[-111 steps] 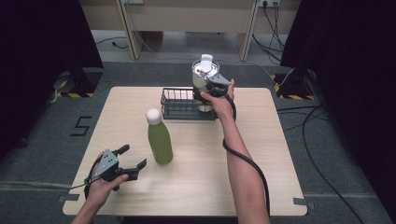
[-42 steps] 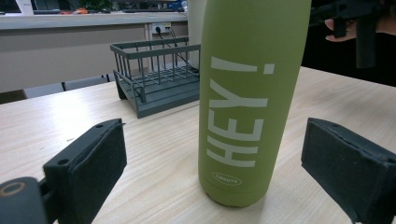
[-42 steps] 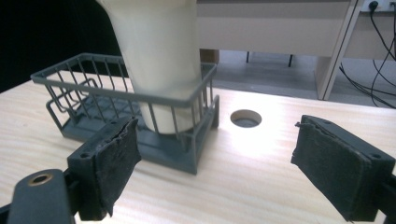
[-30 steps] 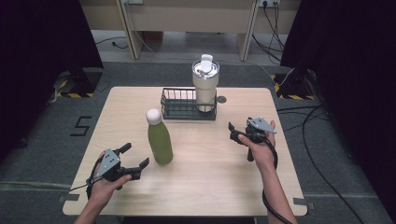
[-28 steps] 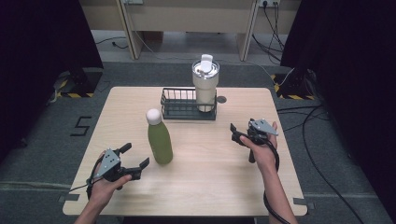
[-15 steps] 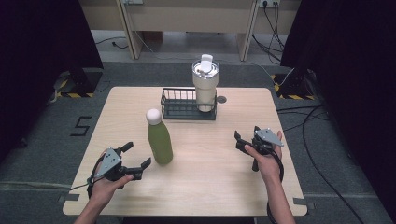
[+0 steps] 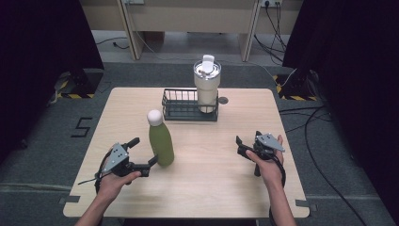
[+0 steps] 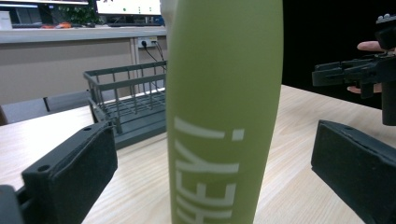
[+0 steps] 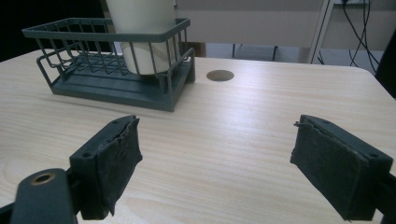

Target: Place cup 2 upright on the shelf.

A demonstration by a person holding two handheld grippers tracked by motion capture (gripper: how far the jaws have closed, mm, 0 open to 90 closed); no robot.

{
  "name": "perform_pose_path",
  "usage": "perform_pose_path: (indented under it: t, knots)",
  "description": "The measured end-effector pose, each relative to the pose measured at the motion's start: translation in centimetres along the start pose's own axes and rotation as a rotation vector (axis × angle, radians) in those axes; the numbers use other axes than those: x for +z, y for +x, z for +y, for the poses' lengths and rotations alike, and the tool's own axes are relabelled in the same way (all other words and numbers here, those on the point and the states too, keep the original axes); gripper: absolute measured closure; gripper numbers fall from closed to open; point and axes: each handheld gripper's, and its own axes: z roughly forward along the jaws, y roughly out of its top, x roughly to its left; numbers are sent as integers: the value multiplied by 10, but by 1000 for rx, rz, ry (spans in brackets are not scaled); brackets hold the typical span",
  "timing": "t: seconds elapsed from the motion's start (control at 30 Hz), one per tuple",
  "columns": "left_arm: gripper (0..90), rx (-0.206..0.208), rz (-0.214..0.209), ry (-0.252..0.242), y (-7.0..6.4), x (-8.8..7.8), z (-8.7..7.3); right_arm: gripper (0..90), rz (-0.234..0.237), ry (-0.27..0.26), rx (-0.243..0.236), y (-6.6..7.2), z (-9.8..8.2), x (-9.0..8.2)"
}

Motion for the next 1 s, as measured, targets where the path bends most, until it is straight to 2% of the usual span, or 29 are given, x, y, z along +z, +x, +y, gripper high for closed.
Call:
perform_pose_path:
  t: [0.43,0.63,0.77,0.9,1.0]
  knots:
    - [0,2,-21,10,0,32,4,148,-6,20,3,-2,-5,1]
    - [7,-1,-28,8,0,42,6,148,-11,17,2,-5,-3,-1]
    - [37,1,-25,4,2,45,7,148,-16,16,7,-7,-3,-1]
    - [128,-2,-28,-4,2,47,8,148,-20,16,9,-8,-3,-2]
    - [154,-2,-31,-11,2,48,7,148,-30,9,17,-9,-3,-2]
